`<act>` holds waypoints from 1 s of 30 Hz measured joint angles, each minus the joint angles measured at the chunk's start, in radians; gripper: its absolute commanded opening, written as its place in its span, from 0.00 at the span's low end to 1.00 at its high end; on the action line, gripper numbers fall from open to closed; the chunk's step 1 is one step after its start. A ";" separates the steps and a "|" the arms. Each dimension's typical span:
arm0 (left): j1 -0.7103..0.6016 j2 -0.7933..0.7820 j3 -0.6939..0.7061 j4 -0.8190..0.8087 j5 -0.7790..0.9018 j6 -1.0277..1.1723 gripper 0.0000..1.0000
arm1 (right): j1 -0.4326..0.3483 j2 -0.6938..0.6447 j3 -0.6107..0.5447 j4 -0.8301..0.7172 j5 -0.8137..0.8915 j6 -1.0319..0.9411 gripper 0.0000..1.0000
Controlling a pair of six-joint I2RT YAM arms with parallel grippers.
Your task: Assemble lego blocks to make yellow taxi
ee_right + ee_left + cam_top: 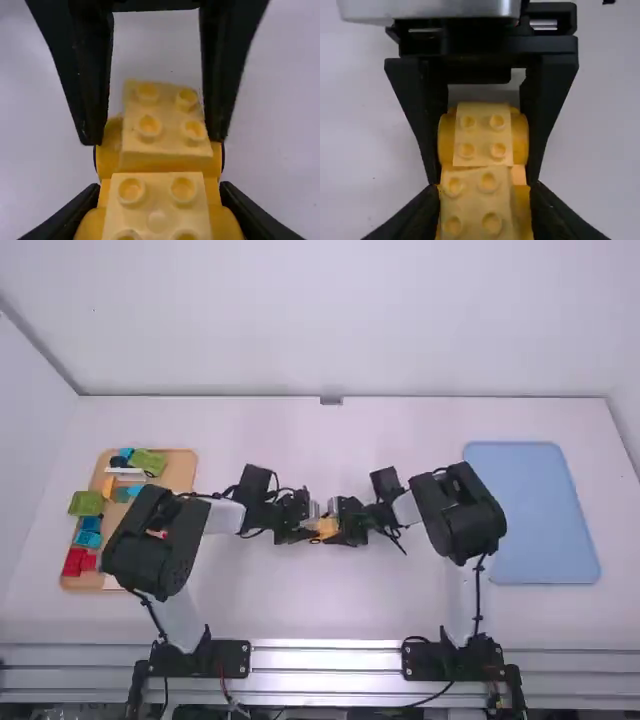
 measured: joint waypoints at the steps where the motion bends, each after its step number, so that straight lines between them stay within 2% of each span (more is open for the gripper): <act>1: 0.000 0.000 0.000 0.000 -0.003 0.000 0.52 | 0.004 0.000 0.000 0.000 0.000 -0.001 0.52; 7: 0.000 0.000 0.000 0.000 -0.016 -0.001 0.52 | 0.007 0.000 0.000 0.000 -0.001 -0.002 0.52; 8: 0.000 0.000 0.000 0.000 -0.016 0.000 0.49 | 0.006 0.000 0.000 0.000 -0.001 -0.002 0.52; 9: 0.000 0.000 0.000 0.000 -0.018 -0.002 0.42 | 0.006 0.000 0.000 -0.001 -0.001 -0.002 0.52; 10: 0.000 0.000 0.000 -0.001 -0.019 -0.001 0.40 | 0.006 0.000 0.000 -0.001 0.000 -0.002 0.52; 13: 0.000 0.000 0.000 -0.005 -0.008 0.000 0.25 | 0.006 0.000 0.000 0.002 0.001 0.002 0.52; 19: 0.000 0.000 0.000 -0.003 -0.008 -0.009 0.19 | 0.006 0.000 0.000 0.003 0.002 0.003 0.52; 20: 0.000 0.000 0.000 -0.003 -0.008 -0.009 0.19 | 0.006 0.000 0.000 0.003 0.002 0.003 0.52; 23: -0.005 0.000 0.000 0.000 -0.006 -0.011 0.34 | 0.006 0.000 0.000 0.003 0.002 0.003 0.53; 30: -0.004 0.000 0.000 0.022 0.000 -0.017 0.49 | 0.006 0.000 0.000 0.002 0.002 0.003 0.54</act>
